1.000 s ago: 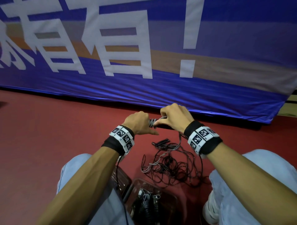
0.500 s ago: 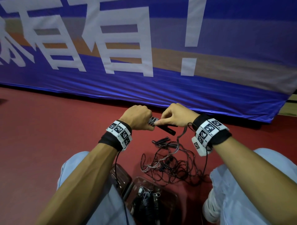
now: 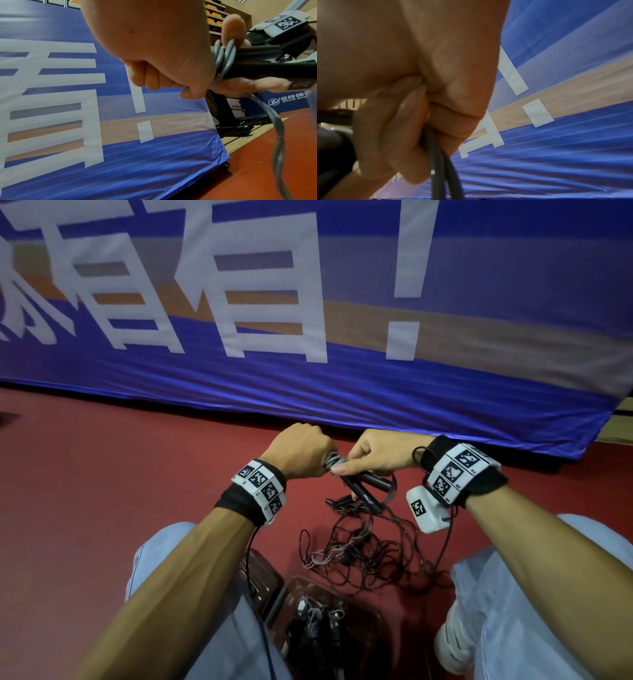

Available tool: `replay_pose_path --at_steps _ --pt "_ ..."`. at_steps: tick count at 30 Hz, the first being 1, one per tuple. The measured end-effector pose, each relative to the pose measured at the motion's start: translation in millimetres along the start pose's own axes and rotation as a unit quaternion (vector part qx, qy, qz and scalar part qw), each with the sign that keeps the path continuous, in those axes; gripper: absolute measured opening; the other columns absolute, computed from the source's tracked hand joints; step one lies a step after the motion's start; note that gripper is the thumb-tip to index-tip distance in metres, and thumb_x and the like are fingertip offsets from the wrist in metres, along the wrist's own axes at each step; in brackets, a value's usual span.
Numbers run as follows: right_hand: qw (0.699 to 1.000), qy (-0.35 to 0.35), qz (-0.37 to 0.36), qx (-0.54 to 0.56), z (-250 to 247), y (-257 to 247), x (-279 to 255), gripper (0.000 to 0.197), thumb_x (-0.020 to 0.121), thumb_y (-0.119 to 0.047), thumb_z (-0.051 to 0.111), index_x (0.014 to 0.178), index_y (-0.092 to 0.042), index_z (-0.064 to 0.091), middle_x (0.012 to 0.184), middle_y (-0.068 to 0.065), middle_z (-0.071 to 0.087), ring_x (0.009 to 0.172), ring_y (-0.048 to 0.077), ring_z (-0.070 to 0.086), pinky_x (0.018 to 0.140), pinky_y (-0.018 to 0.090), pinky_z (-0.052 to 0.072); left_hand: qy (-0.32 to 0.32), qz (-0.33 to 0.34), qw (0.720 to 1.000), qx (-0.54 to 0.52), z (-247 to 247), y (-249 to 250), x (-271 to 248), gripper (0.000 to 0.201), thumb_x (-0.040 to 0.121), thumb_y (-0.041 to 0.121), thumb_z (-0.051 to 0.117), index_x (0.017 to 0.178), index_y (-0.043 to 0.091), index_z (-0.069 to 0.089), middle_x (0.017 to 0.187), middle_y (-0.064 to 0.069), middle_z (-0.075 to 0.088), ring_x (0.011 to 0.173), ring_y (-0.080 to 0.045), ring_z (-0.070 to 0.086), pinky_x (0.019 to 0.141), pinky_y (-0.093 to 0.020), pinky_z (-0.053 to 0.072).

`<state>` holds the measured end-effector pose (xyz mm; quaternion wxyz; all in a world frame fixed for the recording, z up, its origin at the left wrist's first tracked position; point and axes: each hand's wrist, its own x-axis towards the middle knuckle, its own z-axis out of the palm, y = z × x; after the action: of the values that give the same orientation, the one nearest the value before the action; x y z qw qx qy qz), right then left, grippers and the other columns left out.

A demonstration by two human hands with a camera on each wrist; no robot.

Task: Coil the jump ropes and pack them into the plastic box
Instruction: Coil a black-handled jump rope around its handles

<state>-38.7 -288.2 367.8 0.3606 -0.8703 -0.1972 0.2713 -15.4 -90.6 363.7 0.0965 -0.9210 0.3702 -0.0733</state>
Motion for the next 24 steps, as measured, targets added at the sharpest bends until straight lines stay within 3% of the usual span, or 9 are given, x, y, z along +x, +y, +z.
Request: replay_pose_path --at_steps 3,6,9,11,14,19,22,24 --pt "1.0 0.007 -0.008 0.009 -2 -3 -5 0.066 0.085 -0.068 0.063 0.068 -0.004 0.061 0.048 -0.005 0.033 0.045 0.014 0.022 0.045 0.022 0.02 0.024 -0.004 0.999 -0.049 0 5 -1 0.014 0.081 0.027 0.062 0.071 0.017 0.062 0.067 -0.006 0.067 0.061 -0.035 0.059 0.057 -0.032 0.034" --pt "0.998 0.042 -0.014 0.043 -3 -5 -8 0.076 0.078 -0.079 0.054 0.061 -0.005 0.055 0.052 0.008 0.043 0.043 0.013 0.031 0.046 0.021 0.026 0.114 -0.017 0.983 -0.14 3 10 -6 0.03 0.07 0.016 0.072 0.055 0.02 0.046 0.051 -0.009 0.058 0.046 -0.037 0.053 0.051 -0.029 0.03" --pt "0.992 0.045 -0.036 0.111 0 -9 -8 0.093 0.072 -0.088 0.046 0.072 0.003 0.062 0.064 0.02 0.05 0.046 0.019 0.042 0.045 0.023 0.035 0.181 -0.04 0.957 -0.225 3 9 -10 0.015 0.068 0.017 0.071 0.058 0.014 0.06 0.048 -0.004 0.058 0.041 -0.029 0.052 0.049 -0.025 0.032" --pt "0.98 0.03 -0.049 0.191 5 -13 -9 0.083 0.077 -0.08 0.045 0.074 0.001 0.06 0.064 0.017 0.054 0.046 0.018 0.048 0.045 0.022 0.04 0.202 -0.047 0.947 -0.245 3 6 -10 0.012 0.069 0.025 0.062 0.066 0.014 0.067 0.051 -0.002 0.061 0.045 -0.027 0.054 0.046 -0.028 0.038" --pt "0.948 0.006 -0.069 0.311 12 -16 -6 0.062 0.089 -0.067 0.039 0.077 -0.008 0.052 0.061 0.002 0.052 0.041 0.009 0.042 0.041 0.019 0.032 0.228 -0.055 0.938 -0.253 4 2 -10 0.017 0.067 0.026 0.057 0.07 0.016 0.069 0.053 -0.002 0.062 0.047 -0.028 0.055 0.047 -0.031 0.044" --pt "0.902 -0.008 -0.054 0.429 19 -18 0 0.06 0.104 -0.06 0.026 0.069 -0.015 0.043 0.049 -0.007 0.041 0.035 0.004 0.03 0.051 0.029 0.013 0.251 -0.119 0.921 -0.275 4 1 -10 0.012 0.072 0.022 0.06 0.061 0.019 0.059 0.049 -0.001 0.054 0.045 -0.028 0.05 0.048 -0.027 0.036" --pt "0.877 -0.002 -0.075 0.474 25 -17 5 0.048 0.105 -0.051 0.031 0.074 -0.015 0.04 0.049 -0.007 0.037 0.037 0.004 0.021 0.051 0.027 0.011 0.239 -0.173 0.907 -0.302 2 1 -11 0.017 0.071 0.02 0.06 0.056 0.018 0.052 0.045 0.002 0.046 0.044 -0.023 0.045 0.05 -0.026 0.031" --pt "0.86 0.01 -0.095 0.501 30 -17 11 0.04 0.109 -0.036 0.033 0.077 -0.014 0.043 0.049 -0.006 0.037 0.039 0.007 0.014 0.044 0.021 0.016 0.23 -0.213 0.892 -0.326 2 1 -10 0.02 0.069 0.02 0.059 0.054 0.015 0.047 0.045 0.002 0.047 0.046 -0.027 0.049 0.047 -0.029 0.033"
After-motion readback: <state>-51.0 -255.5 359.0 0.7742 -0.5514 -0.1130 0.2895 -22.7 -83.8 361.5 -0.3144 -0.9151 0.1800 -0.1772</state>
